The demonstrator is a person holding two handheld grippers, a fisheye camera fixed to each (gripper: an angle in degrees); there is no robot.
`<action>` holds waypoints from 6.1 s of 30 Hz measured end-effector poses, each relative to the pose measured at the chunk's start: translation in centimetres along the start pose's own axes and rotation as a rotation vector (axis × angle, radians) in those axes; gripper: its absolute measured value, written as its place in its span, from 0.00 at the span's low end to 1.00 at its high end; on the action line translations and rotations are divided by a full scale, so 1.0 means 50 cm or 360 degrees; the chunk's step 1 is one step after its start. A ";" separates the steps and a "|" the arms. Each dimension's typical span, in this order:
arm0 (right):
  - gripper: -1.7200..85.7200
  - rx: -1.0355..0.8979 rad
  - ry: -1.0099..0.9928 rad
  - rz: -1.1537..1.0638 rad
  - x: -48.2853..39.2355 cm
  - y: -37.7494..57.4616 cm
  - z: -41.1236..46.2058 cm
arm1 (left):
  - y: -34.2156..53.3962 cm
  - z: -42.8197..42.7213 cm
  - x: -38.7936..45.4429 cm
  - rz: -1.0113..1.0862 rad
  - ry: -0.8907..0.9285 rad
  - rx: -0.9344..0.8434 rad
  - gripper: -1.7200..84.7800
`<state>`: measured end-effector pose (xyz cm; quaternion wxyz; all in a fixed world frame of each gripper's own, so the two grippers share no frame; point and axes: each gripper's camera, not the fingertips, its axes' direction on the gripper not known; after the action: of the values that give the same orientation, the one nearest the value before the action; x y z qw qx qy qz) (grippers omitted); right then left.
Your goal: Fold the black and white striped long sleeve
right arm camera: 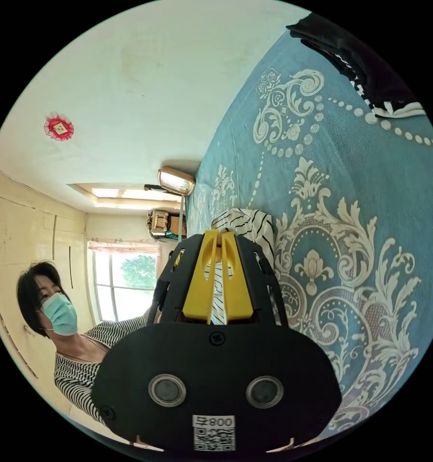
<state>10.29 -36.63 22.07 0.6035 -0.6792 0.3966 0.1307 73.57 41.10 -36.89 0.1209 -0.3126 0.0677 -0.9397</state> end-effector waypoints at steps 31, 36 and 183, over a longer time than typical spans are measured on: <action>0.03 -0.0555 0.0953 -0.0836 -0.248 -0.200 0.656 | -0.300 0.770 0.480 0.0922 -0.0892 -0.1026 0.02; 0.02 -0.0688 0.1276 -0.0976 -0.292 -0.207 0.802 | -0.346 0.886 0.555 0.1063 -0.1114 -0.1156 0.02; 0.03 -0.0035 0.0939 -0.0263 -0.173 0.427 0.100 | -0.136 -0.047 0.918 0.0416 -0.1563 -0.0622 0.02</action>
<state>-8.70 -27.79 11.25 0.4634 -0.7244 0.4967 -0.1175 35.31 35.38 -11.17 0.1938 -0.7205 0.2150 -0.6301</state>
